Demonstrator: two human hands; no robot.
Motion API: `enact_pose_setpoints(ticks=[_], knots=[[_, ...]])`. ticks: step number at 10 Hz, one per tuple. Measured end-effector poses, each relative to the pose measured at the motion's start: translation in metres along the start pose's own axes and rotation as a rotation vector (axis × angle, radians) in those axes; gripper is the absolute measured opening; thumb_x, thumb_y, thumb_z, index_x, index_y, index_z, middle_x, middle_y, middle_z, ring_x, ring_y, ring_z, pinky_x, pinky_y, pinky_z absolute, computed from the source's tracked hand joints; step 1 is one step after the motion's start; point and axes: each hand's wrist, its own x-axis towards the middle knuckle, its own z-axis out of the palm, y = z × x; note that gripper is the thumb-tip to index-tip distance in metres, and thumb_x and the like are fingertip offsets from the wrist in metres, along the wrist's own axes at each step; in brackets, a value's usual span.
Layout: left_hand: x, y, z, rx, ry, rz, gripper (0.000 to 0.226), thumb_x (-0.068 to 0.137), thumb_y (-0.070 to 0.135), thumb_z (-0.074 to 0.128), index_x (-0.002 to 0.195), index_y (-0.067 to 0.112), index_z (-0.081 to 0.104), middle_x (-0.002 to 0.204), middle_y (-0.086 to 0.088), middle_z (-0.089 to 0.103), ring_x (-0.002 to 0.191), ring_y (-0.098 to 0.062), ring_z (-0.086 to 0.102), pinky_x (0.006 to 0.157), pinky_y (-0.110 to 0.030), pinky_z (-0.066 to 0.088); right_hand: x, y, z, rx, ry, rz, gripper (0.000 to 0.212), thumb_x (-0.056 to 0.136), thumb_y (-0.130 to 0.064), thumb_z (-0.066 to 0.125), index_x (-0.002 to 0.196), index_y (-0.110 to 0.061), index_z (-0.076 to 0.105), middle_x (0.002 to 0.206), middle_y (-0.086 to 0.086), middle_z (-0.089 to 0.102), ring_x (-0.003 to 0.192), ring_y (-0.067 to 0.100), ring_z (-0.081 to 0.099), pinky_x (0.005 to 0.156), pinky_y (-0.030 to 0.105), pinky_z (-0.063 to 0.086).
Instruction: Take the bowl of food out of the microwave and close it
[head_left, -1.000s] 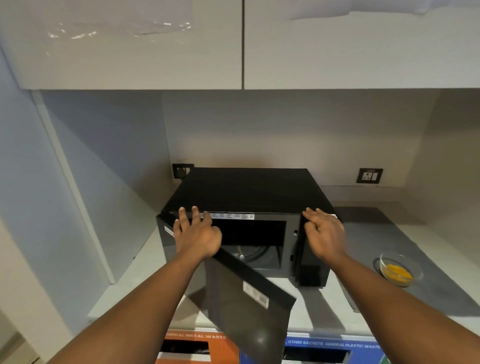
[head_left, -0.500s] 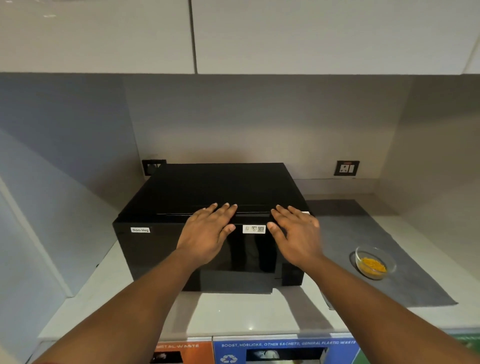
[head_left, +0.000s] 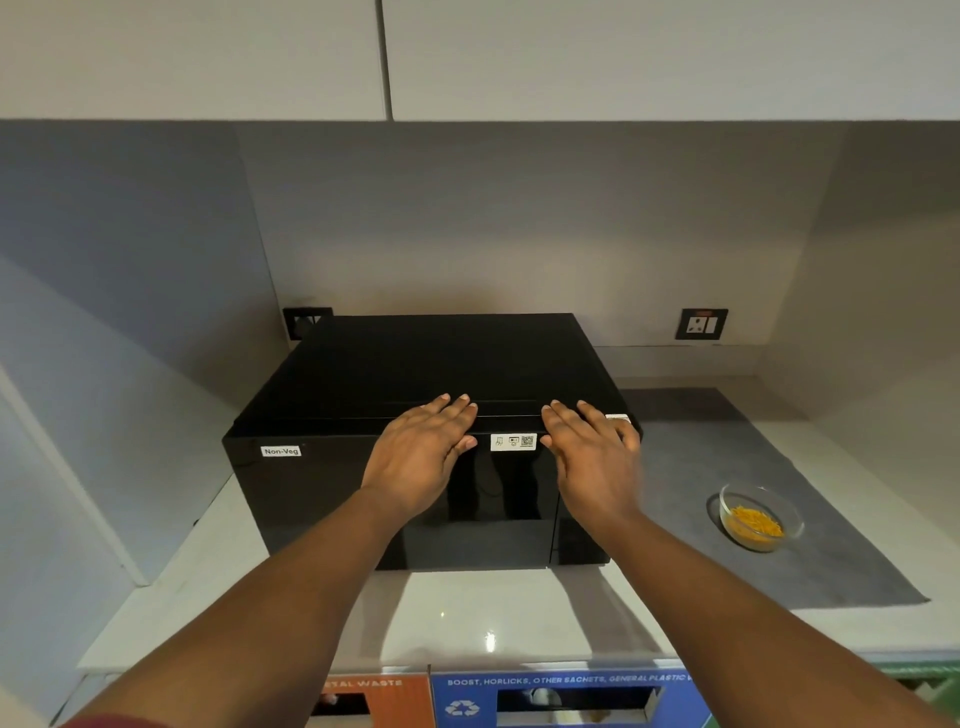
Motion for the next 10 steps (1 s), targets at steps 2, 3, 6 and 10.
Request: enact_pose_setpoints(ticks=[2,3,6,10], knots=[[0.000,-0.002,0.003,0.003,0.026,0.014,0.052,0.105,0.043,0.038,0.153,0.024,0.040,0.160,0.003,0.042,0.150,-0.015,0.033,0.122,-0.036,0.028,0.000,0.000,0.001,0.011,0.020,-0.001,0.042,0.099,-0.029,0.052,0.140,-0.025,0.055,0.142,-0.004,0.058,0.139,0.024,0.044,0.108,0.048,0.028],[0.000,-0.002,0.005,0.000,0.028,0.001,0.052,0.105,0.044,0.037,0.153,0.025,0.039,0.160,0.003,0.042,0.150,-0.014,0.033,0.122,-0.036,0.026,-0.001,0.001,0.001,0.035,0.039,-0.001,0.041,0.099,-0.029,0.051,0.139,-0.025,0.056,0.141,-0.004,0.059,0.139,0.023,0.044,0.108,0.046,0.026],[-0.002,0.005,-0.003,-0.039,-0.021,-0.041,0.054,0.106,0.044,0.030,0.157,0.026,0.031,0.165,0.005,0.031,0.153,-0.014,0.024,0.124,-0.039,0.024,-0.001,-0.001,0.003,0.070,0.061,0.046,0.044,0.100,-0.040,0.038,0.138,-0.028,0.056,0.141,-0.007,0.059,0.138,0.018,0.043,0.109,0.044,0.025],[-0.005,0.044,-0.069,-0.180,0.143,-0.147,0.044,0.106,0.036,0.041,0.146,0.020,0.051,0.156,0.000,0.048,0.147,-0.014,0.038,0.119,-0.036,0.030,0.011,-0.017,-0.053,0.169,0.046,-0.127,0.055,0.100,-0.044,0.037,0.148,-0.019,0.040,0.156,0.003,0.041,0.145,0.018,0.033,0.116,0.042,0.027]])
